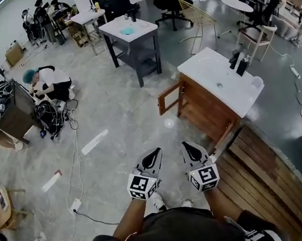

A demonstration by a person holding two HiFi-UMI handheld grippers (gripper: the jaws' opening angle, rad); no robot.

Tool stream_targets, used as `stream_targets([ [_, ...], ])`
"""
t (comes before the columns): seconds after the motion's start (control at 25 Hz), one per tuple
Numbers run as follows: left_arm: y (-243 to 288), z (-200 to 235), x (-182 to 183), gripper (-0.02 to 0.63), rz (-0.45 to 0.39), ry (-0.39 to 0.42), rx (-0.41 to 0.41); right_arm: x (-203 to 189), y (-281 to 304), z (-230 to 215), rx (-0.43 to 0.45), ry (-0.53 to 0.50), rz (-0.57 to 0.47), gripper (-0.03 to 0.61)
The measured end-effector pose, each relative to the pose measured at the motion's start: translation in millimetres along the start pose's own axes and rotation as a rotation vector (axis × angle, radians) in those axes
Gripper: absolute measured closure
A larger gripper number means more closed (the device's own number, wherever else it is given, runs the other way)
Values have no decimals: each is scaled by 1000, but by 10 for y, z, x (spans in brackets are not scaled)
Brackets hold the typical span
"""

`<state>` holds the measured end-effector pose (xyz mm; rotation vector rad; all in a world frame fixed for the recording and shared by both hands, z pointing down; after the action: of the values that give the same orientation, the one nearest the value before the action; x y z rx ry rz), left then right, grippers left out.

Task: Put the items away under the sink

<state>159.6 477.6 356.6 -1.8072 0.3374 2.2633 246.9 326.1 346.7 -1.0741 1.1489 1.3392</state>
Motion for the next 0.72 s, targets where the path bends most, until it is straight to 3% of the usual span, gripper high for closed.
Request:
stream_targets([
  [0.24, 3, 259, 62, 615, 5, 11, -25, 48, 223, 97, -26, 6, -26, 555],
  [0.72, 76, 817, 218, 615, 9, 9, -115, 57, 667, 347, -97, 27, 21, 555],
])
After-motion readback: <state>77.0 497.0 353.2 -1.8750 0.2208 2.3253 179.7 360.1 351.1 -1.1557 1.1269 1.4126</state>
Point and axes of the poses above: the fingertips, and each gripper's own axes: y forward along the fingers, z to its left, x out of its top, the point moved 7 cm from there along -y, backward along the fingers, and after that the axes turned 10 degrees about -y, right-handed, at the moved point
